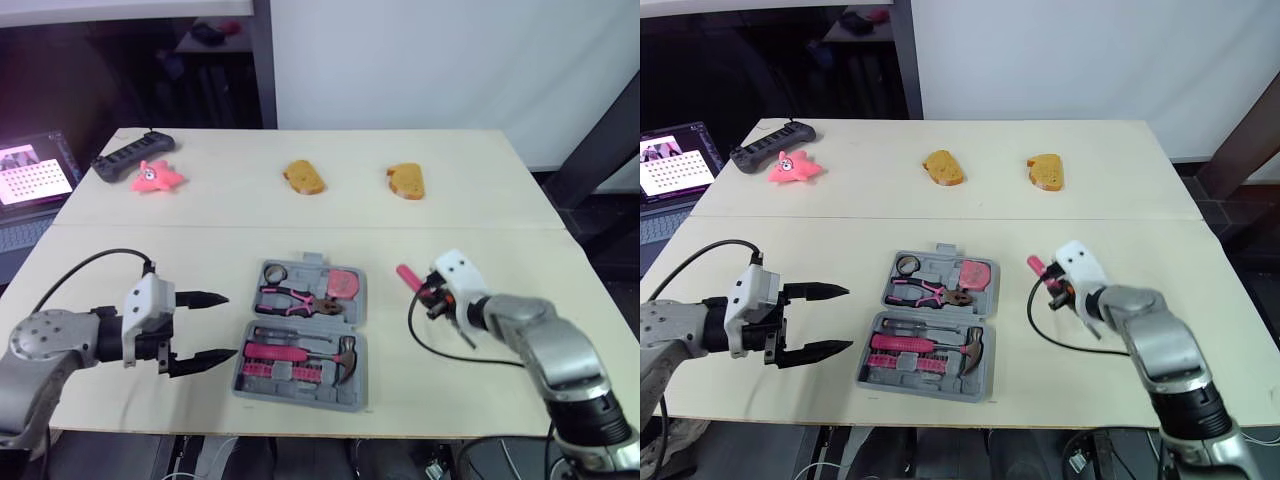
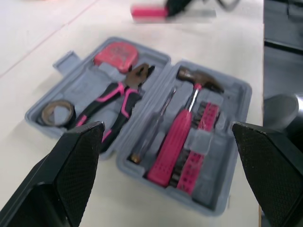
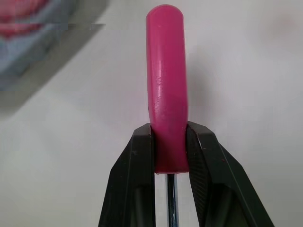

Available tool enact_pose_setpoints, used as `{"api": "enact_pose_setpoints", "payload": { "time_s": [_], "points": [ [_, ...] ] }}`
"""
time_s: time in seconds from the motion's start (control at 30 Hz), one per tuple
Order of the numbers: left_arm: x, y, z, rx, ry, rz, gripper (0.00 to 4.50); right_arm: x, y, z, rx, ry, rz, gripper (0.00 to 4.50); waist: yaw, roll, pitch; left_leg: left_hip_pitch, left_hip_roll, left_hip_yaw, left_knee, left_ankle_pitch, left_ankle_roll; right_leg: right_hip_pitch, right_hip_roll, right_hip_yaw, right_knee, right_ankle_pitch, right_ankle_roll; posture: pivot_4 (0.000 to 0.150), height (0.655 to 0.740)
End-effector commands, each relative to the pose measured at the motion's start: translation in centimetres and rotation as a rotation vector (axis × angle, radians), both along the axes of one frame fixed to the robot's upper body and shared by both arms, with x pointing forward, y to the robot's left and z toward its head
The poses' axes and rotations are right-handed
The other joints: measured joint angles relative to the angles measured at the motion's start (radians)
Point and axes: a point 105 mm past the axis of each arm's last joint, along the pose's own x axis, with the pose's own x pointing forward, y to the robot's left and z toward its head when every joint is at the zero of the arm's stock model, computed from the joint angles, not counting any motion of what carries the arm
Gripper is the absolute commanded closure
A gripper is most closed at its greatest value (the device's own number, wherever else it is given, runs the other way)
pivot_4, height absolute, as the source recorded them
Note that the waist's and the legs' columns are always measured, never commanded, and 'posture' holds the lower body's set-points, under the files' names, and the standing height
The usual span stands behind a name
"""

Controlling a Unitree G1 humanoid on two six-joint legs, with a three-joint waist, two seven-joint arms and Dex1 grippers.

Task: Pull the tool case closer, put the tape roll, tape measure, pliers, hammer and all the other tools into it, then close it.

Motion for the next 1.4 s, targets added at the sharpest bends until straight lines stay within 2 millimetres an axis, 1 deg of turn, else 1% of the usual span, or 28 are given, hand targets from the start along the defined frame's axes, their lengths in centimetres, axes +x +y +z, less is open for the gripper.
{"api": "enact_pose_setpoints", "payload": {
  "time_s": [0.03, 0.1, 0.17, 0.27, 0.37, 0.4, 0.43, 0.5, 0.57, 0.63, 0.73, 0.87, 1.03, 1.4],
  "points": [
    [-0.3, 1.6, 0.1, 0.08, -0.018, -0.003, 0.0, -1.3, 3.4, 2.2, -0.11, 0.004, 0.32, 4.08, 0.001, 0.0, 0.0, 0.0, 0.0, 0.0, -0.001, 0.0, 0.0, 0.0, 0.0, 0.0, 0.0, 0.0, 0.0, 0.15, 0.7314],
    [-0.5, 2.2, -0.3, 0.116, -0.003, -0.004, 0.0, -2.2, 5.0, 3.2, -0.16, 0.011, 0.466, 4.08, 0.0, 0.001, 0.0, 0.0, 0.0, 0.0, -0.001, 0.0, 0.0, -0.001, 0.0, 0.0, 0.0, 0.0, 0.0, 0.15, 0.7314],
    [-0.7, 2.6, -0.5, 0.129, 0.011, -0.006, 0.0, -3.7, 6.7, 3.8, -0.24, 0.069, 0.633, 4.08, 0.0, 0.001, 0.001, -0.001, 0.001, 0.0, -0.001, 0.0, 0.0, -0.001, 0.0, -0.001, 0.0, 0.0, 0.0, 0.15, 0.7314],
    [-1.2, 2.8, -0.7, 0.139, 0.034, -0.016, 0.0, -5.9, 9.8, 4.4, -0.202, 0.174, 0.783, 4.08, 0.0, 0.001, 0.001, -0.001, 0.001, 0.0, 0.0, 0.0, 0.0, -0.001, 0.0, -0.001, 0.0, 0.0, 0.0, 0.15, 0.7314],
    [-1.5, 2.7, -0.8, 0.141, 0.047, -0.022, 0.0, -6.8, 11.5, 4.0, -0.198, 0.238, 0.828, 4.08, 0.003, 0.001, 0.001, -0.001, 0.001, 0.0, 0.0, 0.0, 0.0, -0.001, 0.0, -0.001, 0.0, 0.0, 0.0, 0.15, 0.7314],
    [-1.7, 2.9, -0.9, 0.141, 0.055, -0.023, 0.0, -7.0, 12.6, 3.4, -0.191, 0.257, 0.842, 4.08, 0.005, 0.0, 0.0, -0.001, 0.001, 0.0, 0.001, 0.0, 0.0, -0.001, 0.0, -0.001, 0.0, 0.0, 0.0, 0.15, 0.7314],
    [-1.8, 2.9, -0.9, 0.14, 0.061, -0.025, 0.0, -7.3, 13.3, 3.1, -0.189, 0.27, 0.851, 4.08, 0.002, 0.0, 0.0, -0.002, 0.001, 0.0, 0.001, 0.0, 0.0, -0.001, 0.0, -0.001, 0.0, 0.0, 0.0, 0.15, 0.7314],
    [-2.1, 3.0, -0.9, 0.141, 0.071, -0.029, 0.0, -7.7, 15.6, 1.7, -0.162, 0.32, 0.832, 4.08, 0.0, 0.0, 0.0, -0.002, 0.001, 0.0, 0.001, 0.0, 0.0, -0.002, 0.0, -0.001, 0.0, 0.0, 0.0, 0.15, 0.7314],
    [-2.3, 3.0, -0.8, 0.143, 0.075, -0.031, 0.0, -8.3, 17.2, 1.2, -0.125, 0.367, 0.817, 4.08, -0.002, 0.0, 0.0, -0.001, 0.002, 0.0, 0.001, 0.0, 0.0, -0.003, 0.001, -0.001, 0.002, 0.0, -0.001, 0.15, 0.7314],
    [-2.5, 2.9, -0.8, 0.145, 0.085, -0.036, 0.0, -8.6, 17.9, 0.9, -0.111, 0.39, 0.799, 4.08, 0.002, 0.0, 0.0, -0.002, 0.001, 0.0, 0.001, 0.0, 0.0, -0.005, 0.001, -0.001, 0.006, 0.0, -0.001, 0.15, 0.7314],
    [-2.9, 2.9, -1.0, 0.15, 0.103, -0.041, 0.0, -9.1, 18.8, 0.2, -0.11, 0.409, 0.792, 4.08, 0.003, 0.0, 0.0, -0.002, 0.001, 0.0, 0.001, 0.0, 0.0, -0.004, 0.0, -0.002, 0.005, 0.0, -0.001, 0.15, 0.7314],
    [-3.3, 3.4, -1.1, 0.172, 0.118, -0.037, 0.0, -9.7, 20.3, -0.9, -0.082, 0.439, 0.791, 4.08, -0.001, -0.001, 0.0, -0.001, 0.001, 0.0, 0.001, 0.0, 0.0, -0.005, 0.0, -0.002, 0.005, 0.0, -0.001, 0.15, 0.7314],
    [-3.4, 3.7, -1.0, 0.189, 0.125, -0.037, 0.0, -10.2, 21.3, -2.3, -0.095, 0.459, 0.779, 4.08, -0.002, 0.0, 0.0, -0.002, 0.001, 0.0, 0.0, 0.0, 0.0, -0.005, 0.0, -0.002, 0.006, 0.0, -0.001, 0.15, 0.7314],
    [-3.9, 4.3, -0.6, 0.218, 0.133, -0.027, 0.0, -10.7, 23.2, -3.6, -0.123, 0.476, 0.775, 4.08, -0.003, -0.001, 0.0, -0.002, 0.001, 0.0, 0.0, 0.0, 0.0, -0.005, 0.0, -0.002, 0.006, 0.0, -0.001, 0.15, 0.7314]
  ]
}}
